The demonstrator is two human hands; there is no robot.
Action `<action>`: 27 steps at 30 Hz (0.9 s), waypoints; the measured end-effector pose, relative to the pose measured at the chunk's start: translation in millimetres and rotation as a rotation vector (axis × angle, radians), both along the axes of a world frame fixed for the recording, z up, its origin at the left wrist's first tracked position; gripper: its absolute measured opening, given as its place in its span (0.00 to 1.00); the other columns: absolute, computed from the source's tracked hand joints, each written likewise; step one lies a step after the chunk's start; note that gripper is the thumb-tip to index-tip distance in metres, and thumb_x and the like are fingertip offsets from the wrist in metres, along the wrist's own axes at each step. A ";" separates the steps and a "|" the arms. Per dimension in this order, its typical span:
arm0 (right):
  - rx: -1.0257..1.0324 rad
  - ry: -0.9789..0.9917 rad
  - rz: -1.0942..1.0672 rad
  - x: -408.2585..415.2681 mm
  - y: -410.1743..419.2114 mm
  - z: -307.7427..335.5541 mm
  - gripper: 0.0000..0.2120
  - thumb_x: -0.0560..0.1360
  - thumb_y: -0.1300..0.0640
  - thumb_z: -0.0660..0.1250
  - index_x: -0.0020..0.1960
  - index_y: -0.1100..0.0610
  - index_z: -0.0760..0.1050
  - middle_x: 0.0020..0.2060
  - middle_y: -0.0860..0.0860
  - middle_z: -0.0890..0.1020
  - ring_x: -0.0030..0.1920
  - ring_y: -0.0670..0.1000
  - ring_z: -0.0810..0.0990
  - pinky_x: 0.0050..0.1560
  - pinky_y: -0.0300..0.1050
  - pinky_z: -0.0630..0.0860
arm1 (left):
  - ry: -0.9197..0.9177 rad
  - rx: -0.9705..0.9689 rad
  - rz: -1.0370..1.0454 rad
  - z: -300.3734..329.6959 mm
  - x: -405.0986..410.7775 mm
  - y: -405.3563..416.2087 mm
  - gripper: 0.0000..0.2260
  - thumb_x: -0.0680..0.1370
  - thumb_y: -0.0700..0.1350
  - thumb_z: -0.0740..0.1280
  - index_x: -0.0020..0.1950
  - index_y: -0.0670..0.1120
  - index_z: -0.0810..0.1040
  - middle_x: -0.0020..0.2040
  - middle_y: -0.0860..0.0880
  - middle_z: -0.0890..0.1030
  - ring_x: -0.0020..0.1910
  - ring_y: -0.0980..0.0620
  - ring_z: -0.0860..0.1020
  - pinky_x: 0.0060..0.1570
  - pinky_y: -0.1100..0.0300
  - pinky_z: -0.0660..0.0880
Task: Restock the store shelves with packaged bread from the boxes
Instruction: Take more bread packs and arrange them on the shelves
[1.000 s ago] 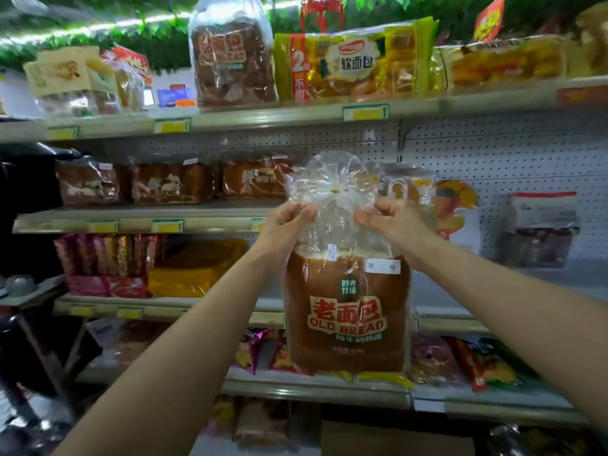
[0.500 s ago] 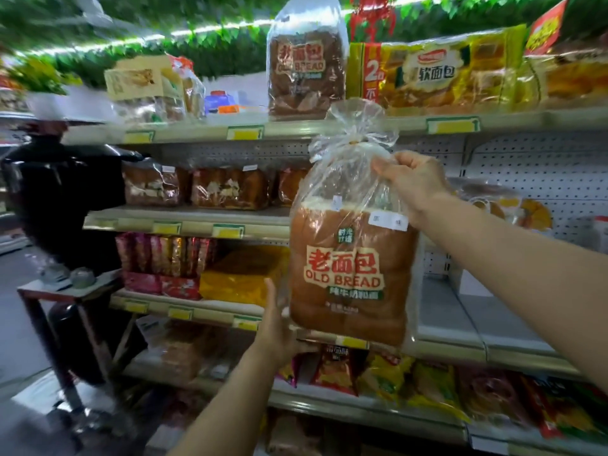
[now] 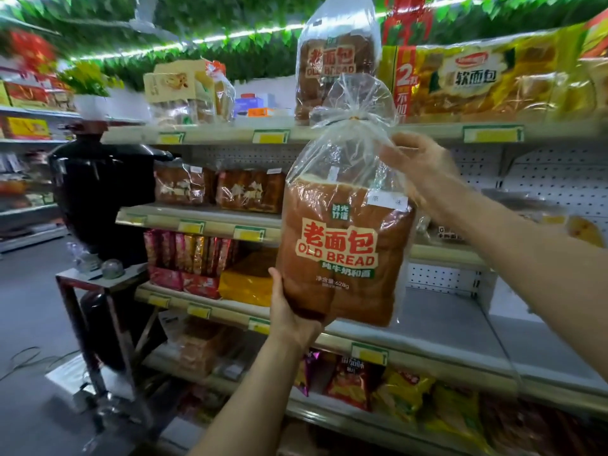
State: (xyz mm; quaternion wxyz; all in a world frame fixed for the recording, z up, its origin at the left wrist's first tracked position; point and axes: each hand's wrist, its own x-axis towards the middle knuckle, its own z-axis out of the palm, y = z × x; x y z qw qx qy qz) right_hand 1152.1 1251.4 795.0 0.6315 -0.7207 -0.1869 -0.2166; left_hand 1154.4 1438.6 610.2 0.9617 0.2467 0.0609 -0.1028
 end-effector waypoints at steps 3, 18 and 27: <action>0.043 0.118 0.079 1.9 -24.0 -54.6 0.63 0.48 0.27 0.76 0.76 0.46 0.56 0.64 0.46 0.73 0.63 0.49 0.74 0.63 0.55 0.72 | -0.007 -0.033 0.035 7.1 4.3 -2.6 0.36 0.70 0.74 0.63 0.65 0.48 0.77 0.62 0.36 0.79 0.60 0.31 0.77 0.58 0.30 0.73; 0.107 0.100 0.265 32.8 2.4 -106.9 0.50 0.52 0.43 0.85 0.70 0.44 0.67 0.60 0.48 0.82 0.60 0.53 0.81 0.58 0.59 0.78 | -0.355 0.490 0.234 75.6 31.7 51.2 0.20 0.80 0.55 0.65 0.71 0.58 0.67 0.63 0.46 0.79 0.58 0.43 0.79 0.44 0.44 0.82; 0.138 0.057 0.226 88.5 91.4 -40.7 0.49 0.51 0.46 0.84 0.69 0.47 0.67 0.56 0.47 0.83 0.54 0.50 0.84 0.54 0.52 0.81 | -0.627 0.870 0.187 137.8 79.5 151.0 0.41 0.63 0.66 0.78 0.72 0.53 0.70 0.64 0.46 0.80 0.61 0.41 0.80 0.57 0.36 0.77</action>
